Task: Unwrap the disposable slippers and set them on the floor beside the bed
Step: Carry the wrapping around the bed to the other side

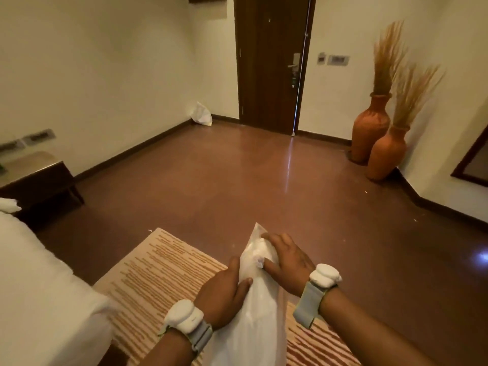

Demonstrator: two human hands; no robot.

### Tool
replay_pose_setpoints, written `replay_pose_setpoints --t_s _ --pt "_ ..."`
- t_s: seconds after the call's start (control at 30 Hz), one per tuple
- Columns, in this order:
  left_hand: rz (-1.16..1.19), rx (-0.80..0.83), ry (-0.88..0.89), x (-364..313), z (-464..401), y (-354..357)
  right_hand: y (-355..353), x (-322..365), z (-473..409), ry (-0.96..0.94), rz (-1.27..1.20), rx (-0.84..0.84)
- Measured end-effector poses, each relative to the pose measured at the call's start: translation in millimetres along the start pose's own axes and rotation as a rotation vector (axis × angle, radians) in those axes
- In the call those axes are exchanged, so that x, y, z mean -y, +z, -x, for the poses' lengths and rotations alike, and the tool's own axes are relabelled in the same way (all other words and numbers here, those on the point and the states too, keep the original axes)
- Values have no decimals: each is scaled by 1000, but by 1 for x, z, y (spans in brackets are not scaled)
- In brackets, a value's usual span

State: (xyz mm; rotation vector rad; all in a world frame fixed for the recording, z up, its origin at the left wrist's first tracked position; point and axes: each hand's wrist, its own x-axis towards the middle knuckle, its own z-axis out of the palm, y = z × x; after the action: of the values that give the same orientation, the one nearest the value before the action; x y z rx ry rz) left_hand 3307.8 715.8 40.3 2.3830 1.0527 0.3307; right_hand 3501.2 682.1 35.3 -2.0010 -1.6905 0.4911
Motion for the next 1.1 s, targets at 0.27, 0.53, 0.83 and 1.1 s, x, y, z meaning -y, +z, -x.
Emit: replay_pose_setpoints --t_s 0.27,0.53,0.83,1.1 --pt "72 -83 -138 98 -215 -4 9 -52 -245 -85 26 57" --pt "60 -86 -200 168 -402 -73 -11 -57 -469 -144 38 97" --pt "17 -136 -337 256 -592 -132 2 -70 -713 -276 -10 144" --pt "92 -269 -553 335 -771 -169 17 -80 -955 -472 -21 286"
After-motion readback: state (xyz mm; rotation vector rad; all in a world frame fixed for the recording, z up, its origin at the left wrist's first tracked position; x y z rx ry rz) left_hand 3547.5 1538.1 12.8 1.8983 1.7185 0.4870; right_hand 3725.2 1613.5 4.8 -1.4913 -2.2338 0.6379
